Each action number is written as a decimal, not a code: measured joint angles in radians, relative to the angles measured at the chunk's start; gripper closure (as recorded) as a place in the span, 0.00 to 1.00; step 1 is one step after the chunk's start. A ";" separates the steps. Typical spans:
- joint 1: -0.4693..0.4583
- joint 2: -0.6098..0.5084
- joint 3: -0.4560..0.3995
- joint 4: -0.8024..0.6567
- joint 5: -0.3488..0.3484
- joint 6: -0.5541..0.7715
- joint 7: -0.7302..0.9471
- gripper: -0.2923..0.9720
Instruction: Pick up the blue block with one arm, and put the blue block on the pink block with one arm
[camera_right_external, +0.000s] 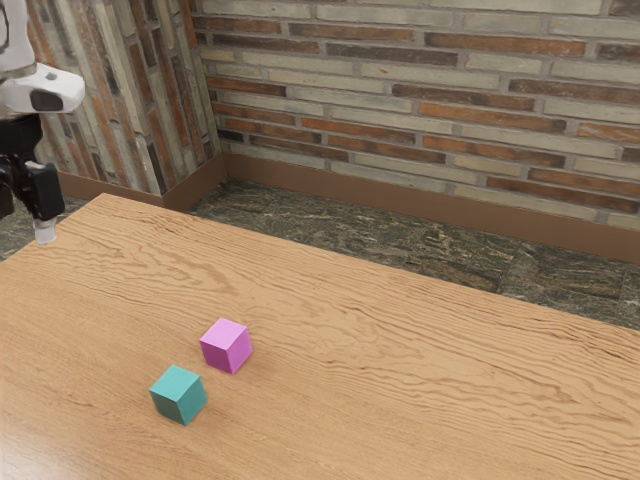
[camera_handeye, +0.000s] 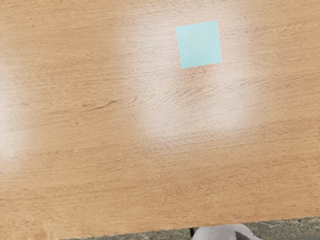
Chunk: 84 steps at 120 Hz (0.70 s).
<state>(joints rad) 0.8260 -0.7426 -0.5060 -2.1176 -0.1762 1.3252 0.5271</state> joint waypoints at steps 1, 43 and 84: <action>0.015 -0.017 -0.012 -0.030 -0.016 0.008 0.001 0.23; 0.287 -0.327 -0.558 -0.410 -0.563 0.308 -0.033 0.23; 0.516 -0.311 -0.774 -0.476 -0.917 0.623 0.082 0.23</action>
<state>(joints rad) 1.3418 -1.0537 -1.2803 -2.5940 -1.0927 1.9478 0.6088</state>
